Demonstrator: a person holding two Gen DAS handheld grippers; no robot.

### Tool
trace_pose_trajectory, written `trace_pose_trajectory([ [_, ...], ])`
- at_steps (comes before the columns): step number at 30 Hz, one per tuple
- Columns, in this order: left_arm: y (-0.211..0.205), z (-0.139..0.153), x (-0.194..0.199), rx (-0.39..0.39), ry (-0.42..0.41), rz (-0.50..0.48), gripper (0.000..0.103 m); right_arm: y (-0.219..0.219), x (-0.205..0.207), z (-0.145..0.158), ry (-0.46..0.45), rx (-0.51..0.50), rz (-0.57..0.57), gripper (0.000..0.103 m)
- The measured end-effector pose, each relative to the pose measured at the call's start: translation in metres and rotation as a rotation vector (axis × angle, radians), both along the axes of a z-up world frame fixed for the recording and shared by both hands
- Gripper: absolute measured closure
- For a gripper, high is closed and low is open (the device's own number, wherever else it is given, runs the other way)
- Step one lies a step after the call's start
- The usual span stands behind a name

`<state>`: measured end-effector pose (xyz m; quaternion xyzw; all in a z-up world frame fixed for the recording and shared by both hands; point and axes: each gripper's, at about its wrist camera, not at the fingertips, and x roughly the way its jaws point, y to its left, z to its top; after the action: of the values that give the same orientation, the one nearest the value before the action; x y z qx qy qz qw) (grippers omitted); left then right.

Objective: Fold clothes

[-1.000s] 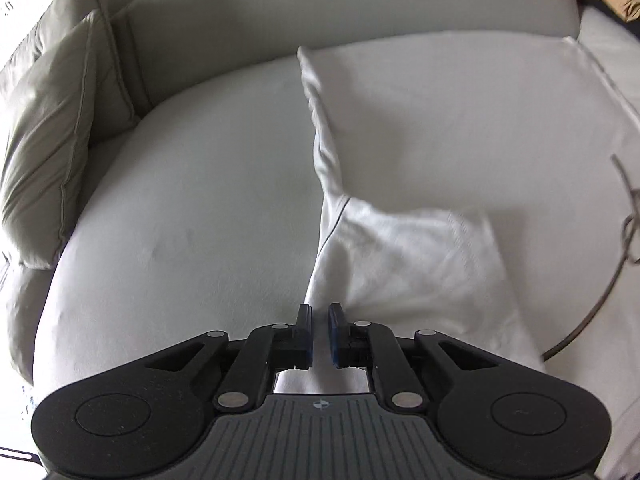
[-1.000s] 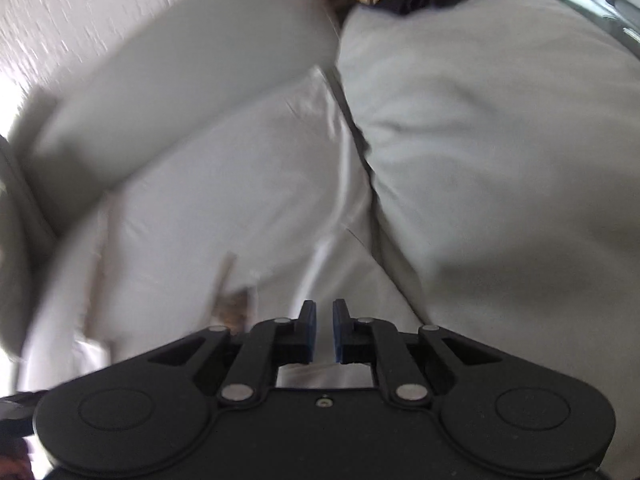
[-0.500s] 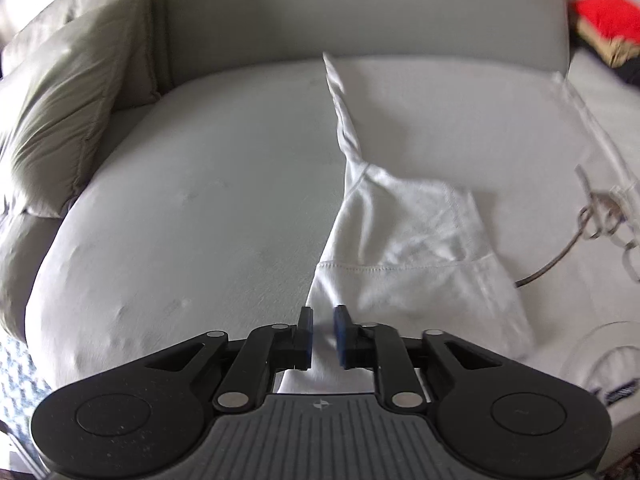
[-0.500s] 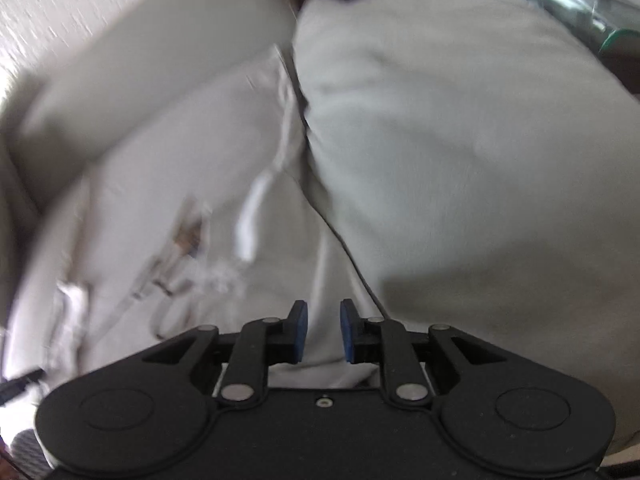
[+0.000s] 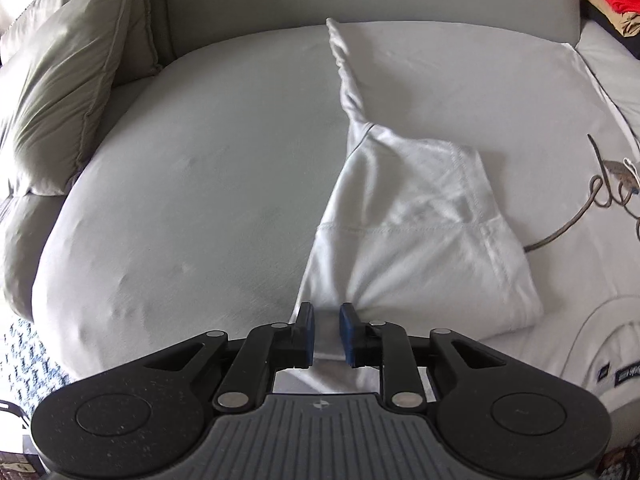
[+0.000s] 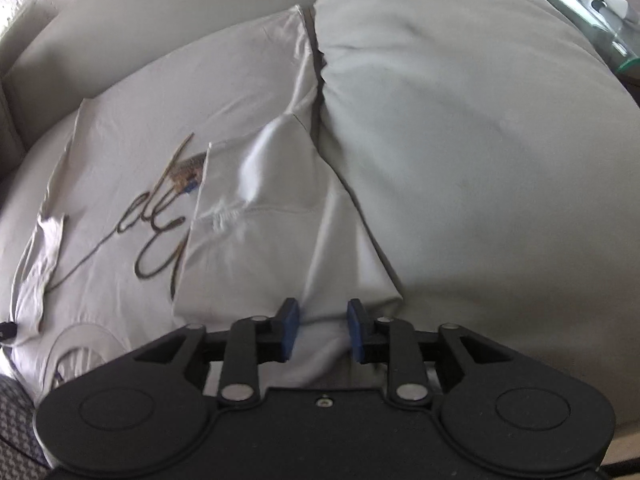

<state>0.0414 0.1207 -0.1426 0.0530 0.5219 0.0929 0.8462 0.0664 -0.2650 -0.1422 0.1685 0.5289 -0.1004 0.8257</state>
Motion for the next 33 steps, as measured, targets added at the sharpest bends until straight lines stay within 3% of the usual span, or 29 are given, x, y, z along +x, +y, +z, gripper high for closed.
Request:
trace_pose_trajectory([
  [4, 0.015, 0.007, -0.027, 0.03, -0.021, 0.042, 0.081, 0.0, -0.017, 0.011, -0.018, -0.002, 0.01, 0.077],
  [7, 0.023, 0.011, -0.045, -0.025, -0.064, 0.079, 0.082, 0.004, -0.03, 0.019, -0.087, 0.063, 0.022, 0.077],
  [13, -0.02, 0.027, -0.058, -0.139, -0.144, -0.042, 0.085, 0.034, -0.034, 0.027, -0.155, 0.171, 0.079, 0.077],
  [17, -0.064, 0.018, -0.055, -0.195, -0.109, -0.148, 0.083, 0.061, -0.027, 0.025, -0.151, 0.161, 0.149, 0.077],
  [22, -0.095, -0.006, -0.056, -0.133, -0.06, -0.222, 0.083, 0.071, -0.024, 0.017, -0.146, 0.145, 0.17, 0.077],
  [25, -0.095, -0.008, -0.06, -0.115, -0.062, -0.23, 0.083, 0.07, -0.032, -0.001, -0.109, 0.141, 0.174, 0.077],
  [31, -0.087, -0.012, -0.073, -0.119, 0.005, -0.214, 0.083, 0.073, -0.051, -0.003, -0.089, 0.128, 0.211, 0.077],
  [33, -0.085, -0.014, -0.079, -0.109, 0.044, -0.208, 0.084, 0.072, -0.057, -0.006, -0.041, 0.144, 0.21, 0.077],
])
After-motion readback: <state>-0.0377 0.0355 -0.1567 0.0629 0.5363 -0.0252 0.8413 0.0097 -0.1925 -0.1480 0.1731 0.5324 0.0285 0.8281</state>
